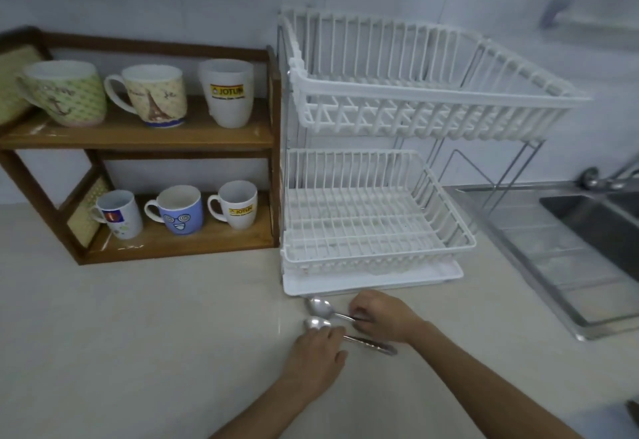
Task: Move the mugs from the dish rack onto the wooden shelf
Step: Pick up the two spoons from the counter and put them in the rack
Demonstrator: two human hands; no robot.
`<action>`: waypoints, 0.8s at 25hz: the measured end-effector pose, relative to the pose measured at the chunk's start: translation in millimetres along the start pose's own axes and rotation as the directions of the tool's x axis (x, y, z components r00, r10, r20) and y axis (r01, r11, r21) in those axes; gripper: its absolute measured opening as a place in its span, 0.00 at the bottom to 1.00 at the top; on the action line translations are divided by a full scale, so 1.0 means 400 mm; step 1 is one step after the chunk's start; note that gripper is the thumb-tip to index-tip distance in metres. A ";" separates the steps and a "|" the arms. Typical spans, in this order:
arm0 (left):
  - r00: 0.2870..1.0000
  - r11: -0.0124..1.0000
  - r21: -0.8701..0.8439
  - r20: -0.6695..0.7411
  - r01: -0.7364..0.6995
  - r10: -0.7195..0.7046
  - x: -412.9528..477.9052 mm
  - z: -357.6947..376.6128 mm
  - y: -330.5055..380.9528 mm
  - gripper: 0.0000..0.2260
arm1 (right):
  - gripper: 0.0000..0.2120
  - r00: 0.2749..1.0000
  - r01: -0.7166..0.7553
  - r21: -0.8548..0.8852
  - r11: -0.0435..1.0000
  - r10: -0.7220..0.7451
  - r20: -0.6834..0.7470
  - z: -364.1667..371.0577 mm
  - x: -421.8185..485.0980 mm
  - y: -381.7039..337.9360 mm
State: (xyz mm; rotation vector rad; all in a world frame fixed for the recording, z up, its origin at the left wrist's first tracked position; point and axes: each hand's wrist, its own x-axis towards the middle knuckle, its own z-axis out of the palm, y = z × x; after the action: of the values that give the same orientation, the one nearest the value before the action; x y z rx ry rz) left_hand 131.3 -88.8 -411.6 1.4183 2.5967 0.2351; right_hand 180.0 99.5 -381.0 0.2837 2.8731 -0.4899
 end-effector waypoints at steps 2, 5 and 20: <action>0.992 0.999 -0.040 -0.122 -0.028 0.023 -0.011 -0.007 0.007 0.11 | 0.07 0.999 0.023 0.017 1.000 -0.024 0.037 -0.008 0.017 0.007; 0.981 0.999 -0.018 -0.186 0.047 -0.049 -0.020 -0.007 0.033 0.10 | 0.05 0.990 0.055 0.051 0.997 -0.061 0.123 -0.021 0.031 0.028; 0.834 0.398 -0.734 0.466 0.551 -0.294 0.070 -0.353 0.000 0.11 | 0.06 0.810 0.069 0.520 0.851 -0.352 0.469 -0.375 0.134 0.126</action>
State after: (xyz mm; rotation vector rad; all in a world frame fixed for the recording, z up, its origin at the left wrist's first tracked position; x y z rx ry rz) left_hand 84.6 -72.9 -276.4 0.3439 1.9681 1.0027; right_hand 113.6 206.2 -270.7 -0.1165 2.1816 -1.1324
